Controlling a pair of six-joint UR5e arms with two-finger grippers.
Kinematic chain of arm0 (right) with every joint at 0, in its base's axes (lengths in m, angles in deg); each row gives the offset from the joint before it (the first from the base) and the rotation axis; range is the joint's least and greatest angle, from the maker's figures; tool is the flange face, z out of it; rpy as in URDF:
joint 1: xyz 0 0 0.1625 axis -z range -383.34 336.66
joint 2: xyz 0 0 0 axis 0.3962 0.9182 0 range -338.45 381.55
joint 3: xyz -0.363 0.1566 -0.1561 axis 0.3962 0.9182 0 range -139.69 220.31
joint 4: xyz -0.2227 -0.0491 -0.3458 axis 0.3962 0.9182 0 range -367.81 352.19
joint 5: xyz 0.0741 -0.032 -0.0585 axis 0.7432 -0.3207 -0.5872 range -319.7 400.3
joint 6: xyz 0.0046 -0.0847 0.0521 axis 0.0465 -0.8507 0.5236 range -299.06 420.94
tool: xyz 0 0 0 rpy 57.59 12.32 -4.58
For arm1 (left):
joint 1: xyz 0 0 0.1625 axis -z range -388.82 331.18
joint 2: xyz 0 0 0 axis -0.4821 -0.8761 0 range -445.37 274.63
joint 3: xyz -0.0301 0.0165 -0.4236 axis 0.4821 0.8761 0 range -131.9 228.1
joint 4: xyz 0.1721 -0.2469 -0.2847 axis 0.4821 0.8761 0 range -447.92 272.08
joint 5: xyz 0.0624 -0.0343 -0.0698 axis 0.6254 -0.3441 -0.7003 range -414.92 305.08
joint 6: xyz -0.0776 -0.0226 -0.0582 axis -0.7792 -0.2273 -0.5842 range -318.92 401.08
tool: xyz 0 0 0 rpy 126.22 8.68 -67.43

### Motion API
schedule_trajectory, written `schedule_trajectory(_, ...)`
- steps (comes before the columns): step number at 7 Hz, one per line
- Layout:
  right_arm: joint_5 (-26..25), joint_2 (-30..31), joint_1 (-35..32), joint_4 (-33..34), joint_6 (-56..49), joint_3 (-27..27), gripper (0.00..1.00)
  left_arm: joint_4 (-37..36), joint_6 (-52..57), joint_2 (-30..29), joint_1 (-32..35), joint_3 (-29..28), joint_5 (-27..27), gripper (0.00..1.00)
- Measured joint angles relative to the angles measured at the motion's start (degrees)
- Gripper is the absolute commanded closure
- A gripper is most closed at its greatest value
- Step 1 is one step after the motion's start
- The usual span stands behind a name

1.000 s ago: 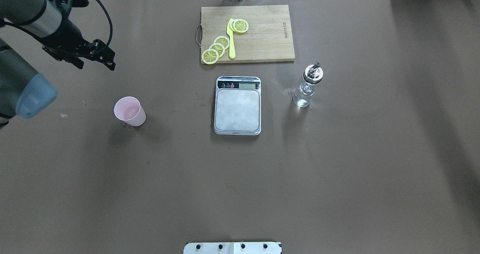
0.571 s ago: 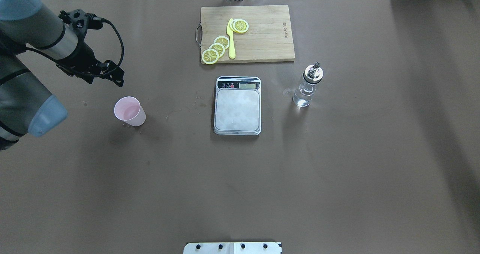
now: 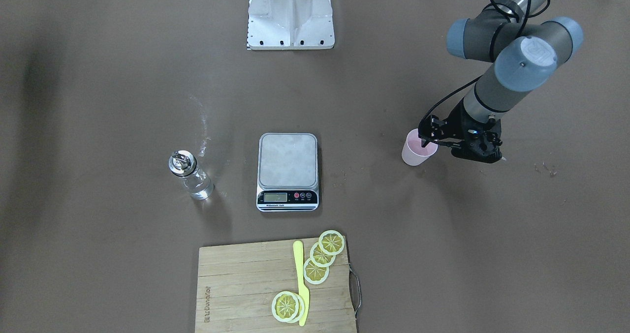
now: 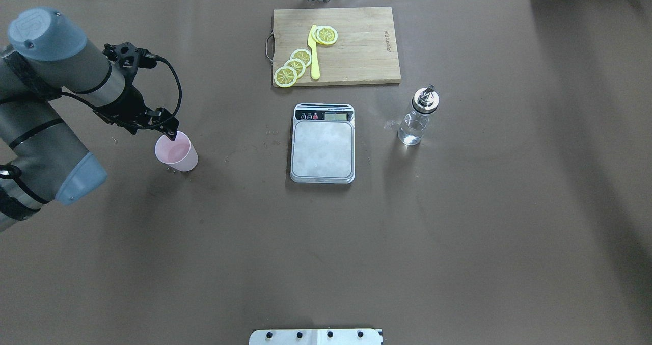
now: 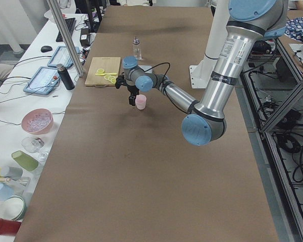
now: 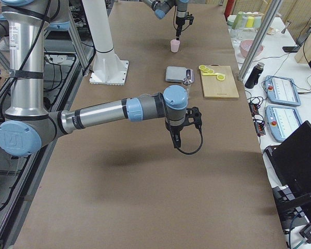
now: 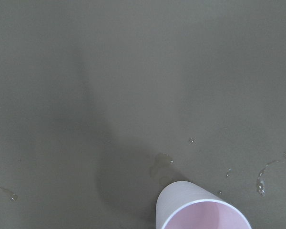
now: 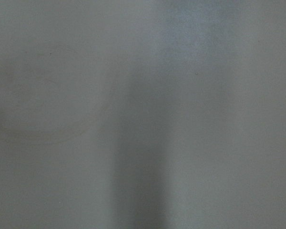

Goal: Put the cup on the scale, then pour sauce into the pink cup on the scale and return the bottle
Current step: 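Reach the left gripper down to the pink cup and grasp it, then carry the pink cup with the left gripper onto the scale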

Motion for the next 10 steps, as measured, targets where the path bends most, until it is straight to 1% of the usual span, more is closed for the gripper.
schedule_trajectory(1, -0.7, -0.2, 0.2, 0.0, 0.0, 0.0, 0.00, 2.2, -0.1, 0.0, -0.5, -1.9, 0.8, 0.15)
schedule_trajectory(2, -0.9, -0.3, 0.3, 0.0, 0.0, -0.1, 0.00, 4.1, -0.2, -0.1, -0.9, -3.3, 1.6, 0.29)
schedule_trajectory(4, -1.3, -0.4, 0.4, 0.0, 0.0, -0.1, 0.00, 5.3, -0.4, -0.3, -1.1, -4.0, 1.5, 0.61)
schedule_trajectory(5, -1.5, -0.4, 0.4, 0.0, 0.0, -0.1, 0.00, 5.3, -0.4, -0.3, -1.1, -3.9, 1.1, 0.78)
schedule_trajectory(6, -1.5, -0.4, 0.4, 0.0, 0.0, 0.0, 0.00, 5.2, -0.4, -0.4, -1.1, -3.6, 0.9, 1.00)
schedule_trajectory(10, -1.6, -0.6, 0.5, 0.0, 0.0, 0.0, 0.00, 4.9, -0.9, -1.6, -1.2, -2.5, -1.4, 1.00)
